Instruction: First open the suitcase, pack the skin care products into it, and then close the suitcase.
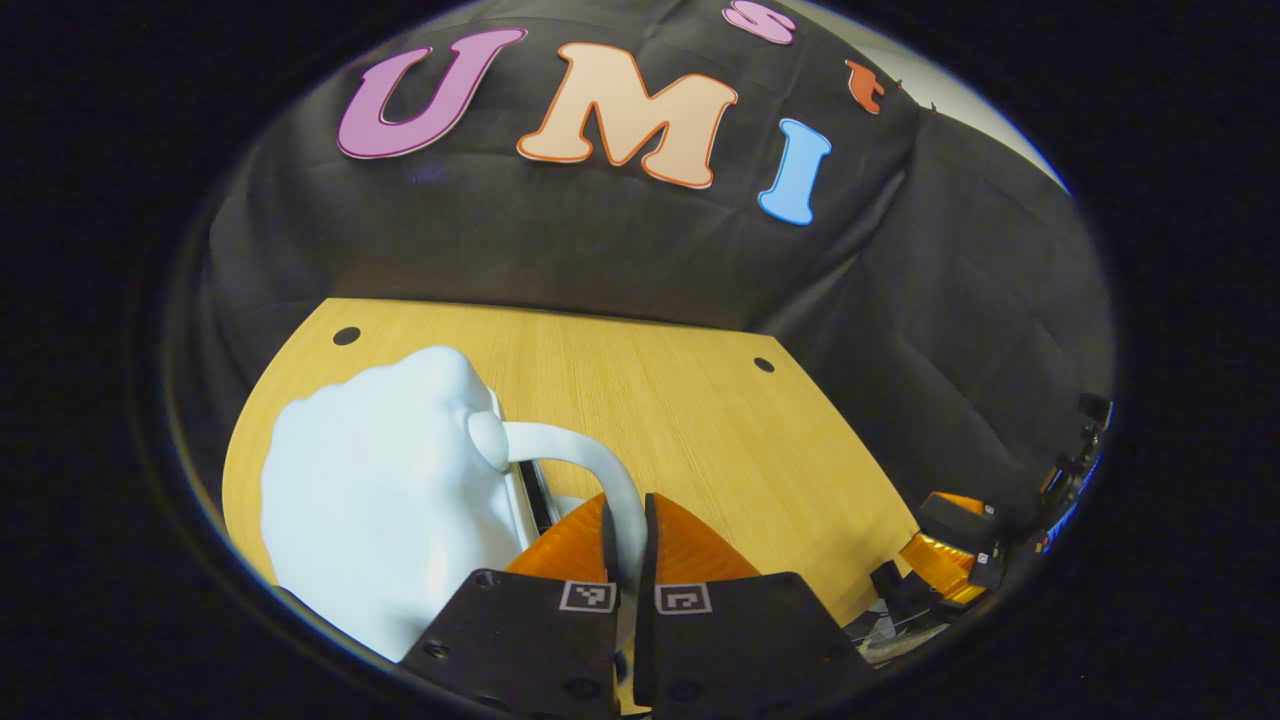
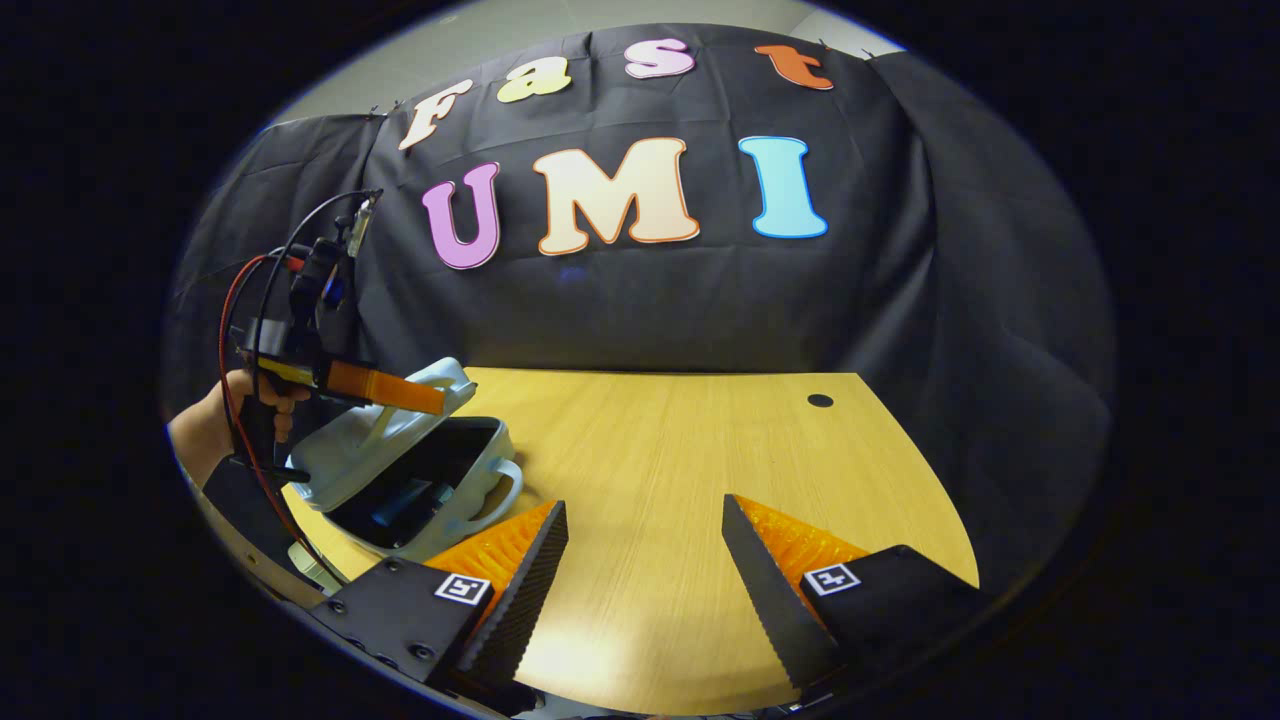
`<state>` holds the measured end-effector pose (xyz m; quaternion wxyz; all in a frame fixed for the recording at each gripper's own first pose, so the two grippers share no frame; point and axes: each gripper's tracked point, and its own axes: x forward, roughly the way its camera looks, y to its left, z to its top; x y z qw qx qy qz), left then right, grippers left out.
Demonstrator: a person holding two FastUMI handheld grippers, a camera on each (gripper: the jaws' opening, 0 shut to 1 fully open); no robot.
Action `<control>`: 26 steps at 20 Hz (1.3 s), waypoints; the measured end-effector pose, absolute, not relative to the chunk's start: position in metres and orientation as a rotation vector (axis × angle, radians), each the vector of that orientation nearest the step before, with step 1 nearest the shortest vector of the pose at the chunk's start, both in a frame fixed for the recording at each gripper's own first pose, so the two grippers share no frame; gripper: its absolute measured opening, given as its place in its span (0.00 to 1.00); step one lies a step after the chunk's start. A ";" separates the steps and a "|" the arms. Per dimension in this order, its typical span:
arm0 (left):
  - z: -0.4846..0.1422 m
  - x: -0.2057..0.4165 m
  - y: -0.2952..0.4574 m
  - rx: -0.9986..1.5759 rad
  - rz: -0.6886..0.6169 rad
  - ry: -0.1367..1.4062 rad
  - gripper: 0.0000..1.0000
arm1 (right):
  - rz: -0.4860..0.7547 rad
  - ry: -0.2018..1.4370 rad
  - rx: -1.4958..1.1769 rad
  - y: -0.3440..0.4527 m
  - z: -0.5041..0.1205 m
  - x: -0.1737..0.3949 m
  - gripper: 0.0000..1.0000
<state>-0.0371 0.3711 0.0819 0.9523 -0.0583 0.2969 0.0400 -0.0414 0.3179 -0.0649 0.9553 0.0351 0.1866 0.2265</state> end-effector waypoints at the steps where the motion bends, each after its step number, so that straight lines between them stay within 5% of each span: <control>1: 0.074 -0.035 0.369 -0.109 0.082 0.616 0.00 | 0.455 0.381 0.071 0.314 -0.066 -0.042 0.98; 5: 0.051 -0.035 0.354 -0.085 0.100 0.630 0.16 | 0.450 0.376 0.070 0.300 -0.066 -0.040 0.98; 7: 0.059 -0.035 0.340 -0.067 0.107 0.561 0.75 | 0.455 0.362 0.077 0.296 -0.060 -0.035 0.98; 9: 0.081 -0.032 0.336 -0.017 0.144 0.462 0.82 | 0.461 0.329 0.097 0.295 -0.046 -0.028 0.98; 10: 0.092 -0.029 0.336 0.022 0.179 0.408 0.95 | 0.464 0.301 0.111 0.296 -0.034 -0.023 0.98; 15: 0.202 -0.049 0.339 0.171 0.384 0.064 0.96 | 0.458 0.106 0.145 0.306 0.045 0.009 0.98; 26: 0.289 -0.056 0.298 0.288 0.237 -0.080 0.95 | 0.340 -0.185 0.181 0.311 0.161 -0.017 0.98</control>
